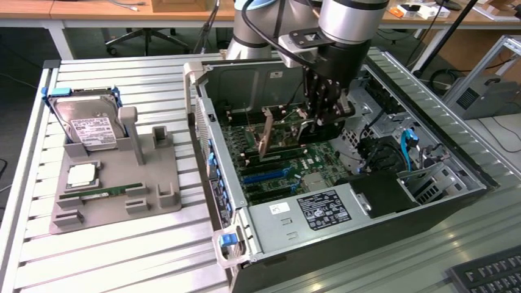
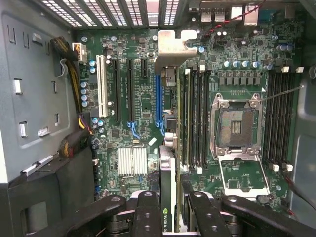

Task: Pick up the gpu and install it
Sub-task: 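Insert the gpu into the slot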

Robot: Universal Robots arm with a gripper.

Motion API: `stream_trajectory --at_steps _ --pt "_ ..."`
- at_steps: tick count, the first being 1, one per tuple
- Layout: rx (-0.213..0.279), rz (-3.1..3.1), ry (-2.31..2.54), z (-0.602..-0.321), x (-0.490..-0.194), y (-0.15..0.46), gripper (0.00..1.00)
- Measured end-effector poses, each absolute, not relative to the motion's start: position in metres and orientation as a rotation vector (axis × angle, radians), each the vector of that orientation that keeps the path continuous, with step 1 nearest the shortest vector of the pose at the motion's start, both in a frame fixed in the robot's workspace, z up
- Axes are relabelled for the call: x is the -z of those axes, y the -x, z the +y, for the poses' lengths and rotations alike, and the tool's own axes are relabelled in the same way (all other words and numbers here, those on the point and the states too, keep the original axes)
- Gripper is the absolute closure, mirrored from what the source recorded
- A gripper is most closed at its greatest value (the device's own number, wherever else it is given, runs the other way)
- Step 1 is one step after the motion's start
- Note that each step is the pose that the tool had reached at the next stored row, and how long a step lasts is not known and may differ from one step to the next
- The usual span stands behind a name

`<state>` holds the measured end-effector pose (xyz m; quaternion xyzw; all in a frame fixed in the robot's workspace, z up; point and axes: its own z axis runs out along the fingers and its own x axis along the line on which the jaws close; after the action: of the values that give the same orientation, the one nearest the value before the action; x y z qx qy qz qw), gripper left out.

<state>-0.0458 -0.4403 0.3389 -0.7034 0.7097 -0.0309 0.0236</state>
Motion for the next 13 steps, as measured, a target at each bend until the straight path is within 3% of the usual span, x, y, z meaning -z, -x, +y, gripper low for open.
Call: stream_trajectory --at_steps 13 --pt "0.096 2.197 2.177 -0.4422 -0.335 0.0494 0.73"
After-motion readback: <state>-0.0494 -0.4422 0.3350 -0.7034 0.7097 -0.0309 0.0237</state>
